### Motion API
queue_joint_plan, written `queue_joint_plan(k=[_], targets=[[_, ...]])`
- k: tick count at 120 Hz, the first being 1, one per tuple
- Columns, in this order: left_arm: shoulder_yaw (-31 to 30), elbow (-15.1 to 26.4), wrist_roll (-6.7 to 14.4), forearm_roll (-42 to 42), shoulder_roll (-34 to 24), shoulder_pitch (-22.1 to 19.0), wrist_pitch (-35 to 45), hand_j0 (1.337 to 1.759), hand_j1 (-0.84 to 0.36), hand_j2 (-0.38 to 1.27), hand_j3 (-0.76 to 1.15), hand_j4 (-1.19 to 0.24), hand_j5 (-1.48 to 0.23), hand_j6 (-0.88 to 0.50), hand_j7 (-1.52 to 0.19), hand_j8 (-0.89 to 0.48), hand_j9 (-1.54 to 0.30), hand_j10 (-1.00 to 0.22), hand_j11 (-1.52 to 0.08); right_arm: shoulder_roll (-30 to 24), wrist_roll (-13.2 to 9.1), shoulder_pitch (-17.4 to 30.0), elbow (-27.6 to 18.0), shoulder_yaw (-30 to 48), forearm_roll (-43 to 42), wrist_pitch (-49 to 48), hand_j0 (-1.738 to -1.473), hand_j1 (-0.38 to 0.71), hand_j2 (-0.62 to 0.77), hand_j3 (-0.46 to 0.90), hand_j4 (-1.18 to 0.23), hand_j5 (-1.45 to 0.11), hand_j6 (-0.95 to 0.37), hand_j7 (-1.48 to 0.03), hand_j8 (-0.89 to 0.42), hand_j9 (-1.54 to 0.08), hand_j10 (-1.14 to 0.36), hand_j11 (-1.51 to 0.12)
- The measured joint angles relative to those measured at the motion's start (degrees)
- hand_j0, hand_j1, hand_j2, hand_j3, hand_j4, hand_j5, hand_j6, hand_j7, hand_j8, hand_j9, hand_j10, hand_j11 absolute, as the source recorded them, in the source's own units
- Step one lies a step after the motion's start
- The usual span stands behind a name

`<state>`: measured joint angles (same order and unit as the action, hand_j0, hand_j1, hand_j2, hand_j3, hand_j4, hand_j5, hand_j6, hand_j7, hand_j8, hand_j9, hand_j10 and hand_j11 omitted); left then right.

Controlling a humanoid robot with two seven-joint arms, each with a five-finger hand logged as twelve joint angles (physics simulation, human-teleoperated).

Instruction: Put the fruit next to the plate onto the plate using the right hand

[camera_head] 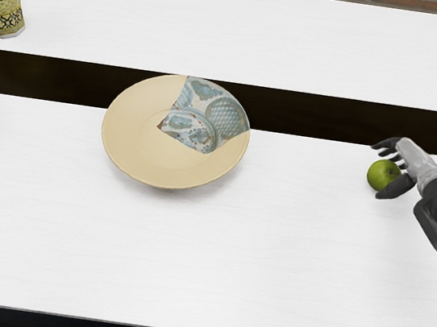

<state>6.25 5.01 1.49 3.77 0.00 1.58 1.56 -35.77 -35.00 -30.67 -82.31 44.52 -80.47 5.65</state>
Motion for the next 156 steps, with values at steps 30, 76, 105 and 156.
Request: queue_joint_plan(k=[30,76,105,156], targets=[[0.0,0.0,0.0,0.0,0.0,0.0,0.0,1.658,0.34,0.00,0.00,-0.01,-0.01,-0.01,-0.01,-0.01,-0.01,-0.01,-0.01,0.1,0.0,0.4,0.1,0.0,0.0,0.1,-1.658,0.18,-0.08,0.00,-0.45,-0.57,-0.44,-0.58,-0.35,-0.58,-0.45,-0.58],[0.0,0.0,0.0,0.0,0.0,0.0,0.0,1.658,0.34,0.00,0.00,-0.01,-0.01,-0.01,-0.01,-0.01,-0.01,-0.01,-0.01,0.0,0.0,0.3,-0.2,0.0,0.2,-0.3,-1.653,0.20,0.09,0.00,-0.57,-0.73,-0.45,-0.73,-0.35,-0.73,-0.46,-0.75],[0.0,0.0,0.0,0.0,0.0,0.0,0.0,1.658,0.34,0.00,0.00,-0.01,-0.01,-0.01,-0.01,-0.01,-0.01,-0.01,-0.01,0.0,0.0,-1.2,-1.5,0.5,0.7,-1.0,-1.654,0.16,0.13,0.00,-0.59,-0.81,-0.48,-0.79,-0.37,-0.81,-0.47,-0.82],[0.0,0.0,0.0,0.0,0.0,0.0,0.0,1.658,0.34,0.00,0.00,-0.01,-0.01,-0.01,-0.01,-0.01,-0.01,-0.01,-0.01,6.2,0.0,-6.7,-1.9,0.1,0.9,-2.6,-1.655,0.18,0.21,0.00,-0.60,-0.85,-0.48,-0.81,-0.37,-0.82,-0.47,-0.82]])
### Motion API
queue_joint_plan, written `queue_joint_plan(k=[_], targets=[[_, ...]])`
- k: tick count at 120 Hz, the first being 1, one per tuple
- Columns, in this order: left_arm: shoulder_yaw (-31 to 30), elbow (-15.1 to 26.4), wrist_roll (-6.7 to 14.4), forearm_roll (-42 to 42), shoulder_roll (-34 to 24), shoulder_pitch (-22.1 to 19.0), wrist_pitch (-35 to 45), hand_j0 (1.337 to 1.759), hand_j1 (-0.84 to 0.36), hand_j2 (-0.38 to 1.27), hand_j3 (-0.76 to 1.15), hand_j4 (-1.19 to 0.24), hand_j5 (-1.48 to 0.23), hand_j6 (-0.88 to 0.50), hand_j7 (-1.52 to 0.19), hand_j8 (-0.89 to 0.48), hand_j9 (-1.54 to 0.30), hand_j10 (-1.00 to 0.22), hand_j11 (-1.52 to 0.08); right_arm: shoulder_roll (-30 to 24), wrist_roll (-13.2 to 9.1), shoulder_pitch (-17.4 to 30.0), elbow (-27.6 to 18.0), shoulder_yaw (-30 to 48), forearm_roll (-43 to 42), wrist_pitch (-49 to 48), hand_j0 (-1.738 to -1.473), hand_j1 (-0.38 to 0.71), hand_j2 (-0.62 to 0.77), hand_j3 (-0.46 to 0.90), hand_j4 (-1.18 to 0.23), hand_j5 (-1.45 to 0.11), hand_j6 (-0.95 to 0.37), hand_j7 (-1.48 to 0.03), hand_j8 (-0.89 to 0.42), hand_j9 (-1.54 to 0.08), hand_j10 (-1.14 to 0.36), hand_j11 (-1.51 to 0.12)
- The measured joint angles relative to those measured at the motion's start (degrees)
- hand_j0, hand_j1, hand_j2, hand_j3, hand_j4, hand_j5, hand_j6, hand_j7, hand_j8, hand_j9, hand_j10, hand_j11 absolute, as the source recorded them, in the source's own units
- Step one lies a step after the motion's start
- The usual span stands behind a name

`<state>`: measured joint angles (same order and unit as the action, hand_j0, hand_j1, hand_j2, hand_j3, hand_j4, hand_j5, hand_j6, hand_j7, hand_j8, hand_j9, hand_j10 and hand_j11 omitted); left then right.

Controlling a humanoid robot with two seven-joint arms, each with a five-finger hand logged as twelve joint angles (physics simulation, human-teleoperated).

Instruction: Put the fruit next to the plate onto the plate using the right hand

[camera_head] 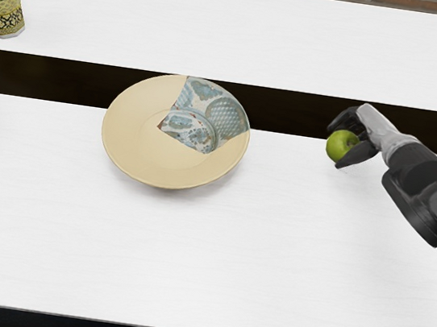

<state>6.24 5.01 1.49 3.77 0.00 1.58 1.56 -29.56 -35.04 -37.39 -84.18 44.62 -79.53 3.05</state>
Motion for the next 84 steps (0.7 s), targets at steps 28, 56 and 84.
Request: queue_joint_plan(k=[28,56,84], targets=[[0.0,0.0,0.0,0.0,0.0,0.0,0.0,1.658,0.34,0.00,0.00,-0.01,-0.01,-0.01,-0.01,-0.01,-0.01,-0.01,-0.01,3.4,0.0,-3.6,0.0,0.0,0.0,-2.0,-1.658,0.22,0.33,0.00,-0.60,-0.86,-0.48,-0.82,-0.37,-0.83,-0.46,-0.83],[0.0,0.0,0.0,0.0,0.0,0.0,0.0,1.658,0.34,0.00,0.00,-0.01,-0.01,-0.01,-0.01,-0.01,-0.01,-0.01,-0.01,8.3,0.0,-7.0,0.0,-0.1,0.1,-3.1,-1.658,0.27,0.47,0.00,-0.60,-0.86,-0.48,-0.82,-0.36,-0.83,-0.46,-0.83],[0.0,0.0,0.0,0.0,0.0,0.0,0.0,1.658,0.34,0.00,0.00,-0.01,-0.01,-0.01,-0.01,-0.01,-0.01,-0.01,-0.01,13.2,0.0,-9.2,0.4,-0.7,0.1,-3.5,-1.658,0.31,0.56,0.00,-0.59,-0.86,-0.49,-0.82,-0.36,-0.83,-0.46,-0.83]])
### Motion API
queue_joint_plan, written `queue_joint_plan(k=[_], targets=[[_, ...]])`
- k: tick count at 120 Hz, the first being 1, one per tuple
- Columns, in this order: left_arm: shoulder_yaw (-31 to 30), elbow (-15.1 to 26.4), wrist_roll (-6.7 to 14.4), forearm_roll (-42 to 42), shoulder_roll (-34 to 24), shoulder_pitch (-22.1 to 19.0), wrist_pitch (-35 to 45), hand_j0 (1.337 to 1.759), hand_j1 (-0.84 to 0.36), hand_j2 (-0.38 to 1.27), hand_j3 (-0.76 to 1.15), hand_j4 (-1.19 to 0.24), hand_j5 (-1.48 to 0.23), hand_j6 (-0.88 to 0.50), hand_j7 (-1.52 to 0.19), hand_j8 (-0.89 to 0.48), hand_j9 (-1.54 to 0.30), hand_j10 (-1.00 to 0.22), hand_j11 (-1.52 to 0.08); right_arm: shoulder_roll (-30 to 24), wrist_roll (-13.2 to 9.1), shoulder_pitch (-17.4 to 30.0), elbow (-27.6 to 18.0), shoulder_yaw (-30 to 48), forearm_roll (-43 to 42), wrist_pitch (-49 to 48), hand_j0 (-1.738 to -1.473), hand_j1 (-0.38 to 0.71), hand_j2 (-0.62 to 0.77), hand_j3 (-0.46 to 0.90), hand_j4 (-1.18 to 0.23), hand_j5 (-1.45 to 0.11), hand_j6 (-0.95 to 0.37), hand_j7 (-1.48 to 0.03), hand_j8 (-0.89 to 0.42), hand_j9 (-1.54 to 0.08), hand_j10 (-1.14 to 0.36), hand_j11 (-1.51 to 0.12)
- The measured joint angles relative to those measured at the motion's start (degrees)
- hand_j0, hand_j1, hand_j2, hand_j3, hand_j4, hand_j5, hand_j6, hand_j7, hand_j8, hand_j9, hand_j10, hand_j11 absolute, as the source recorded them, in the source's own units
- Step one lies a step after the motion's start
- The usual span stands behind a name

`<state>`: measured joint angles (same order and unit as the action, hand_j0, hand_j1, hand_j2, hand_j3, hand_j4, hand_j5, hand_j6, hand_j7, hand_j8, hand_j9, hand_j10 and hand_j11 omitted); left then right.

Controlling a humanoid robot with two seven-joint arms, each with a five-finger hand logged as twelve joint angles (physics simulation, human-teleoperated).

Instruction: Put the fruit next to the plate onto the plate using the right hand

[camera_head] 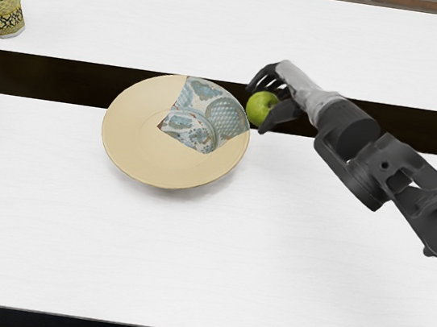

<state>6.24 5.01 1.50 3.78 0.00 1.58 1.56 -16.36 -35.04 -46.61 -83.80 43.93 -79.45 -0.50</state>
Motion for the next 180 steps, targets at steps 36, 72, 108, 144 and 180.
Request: queue_joint_plan(k=[36,72,108,144,180], targets=[[0.0,0.0,0.0,0.0,0.0,0.0,0.0,1.658,0.34,0.00,0.00,-0.01,-0.01,-0.01,-0.01,-0.01,-0.01,-0.01,-0.01,5.8,0.0,-1.1,1.4,-0.8,-0.3,0.2,-1.658,0.26,0.48,0.00,-0.60,-0.85,-0.52,-0.82,-0.40,-0.83,-0.48,-0.82],[0.0,0.0,0.0,0.0,0.0,0.0,0.0,1.658,0.34,0.00,0.00,-0.01,-0.01,-0.01,-0.01,-0.01,-0.01,-0.01,-0.01,12.6,0.0,-1.1,5.2,-2.0,-0.7,0.9,-1.658,0.21,0.38,0.00,-0.61,-0.84,-0.54,-0.82,-0.42,-0.82,-0.50,-0.82],[0.0,0.0,0.0,0.0,0.0,0.0,0.0,1.658,0.34,0.00,0.00,-0.01,-0.01,-0.01,-0.01,-0.01,-0.01,-0.01,-0.01,16.1,0.0,-1.2,8.0,-5.4,-0.8,2.9,-1.658,0.21,0.37,0.00,-0.61,-0.84,-0.55,-0.81,-0.43,-0.82,-0.50,-0.81],[0.0,0.0,0.0,0.0,0.0,0.0,0.0,1.658,0.34,0.00,0.00,-0.01,-0.01,-0.01,-0.01,-0.01,-0.01,-0.01,-0.01,16.3,0.0,-1.3,7.9,-4.6,-0.1,3.7,-1.658,-0.09,0.09,0.00,-0.26,-0.35,-0.25,-0.34,-0.21,-0.34,-0.23,-0.34],[0.0,0.0,0.0,0.0,0.0,0.0,0.0,1.658,0.34,0.00,0.00,-0.01,-0.01,-0.01,-0.01,-0.01,-0.01,-0.01,-0.01,11.2,0.0,-6.2,5.8,0.2,14.7,0.1,-1.658,-0.25,0.01,0.00,-0.09,-0.12,-0.09,-0.12,-0.08,-0.12,-0.09,-0.12]])
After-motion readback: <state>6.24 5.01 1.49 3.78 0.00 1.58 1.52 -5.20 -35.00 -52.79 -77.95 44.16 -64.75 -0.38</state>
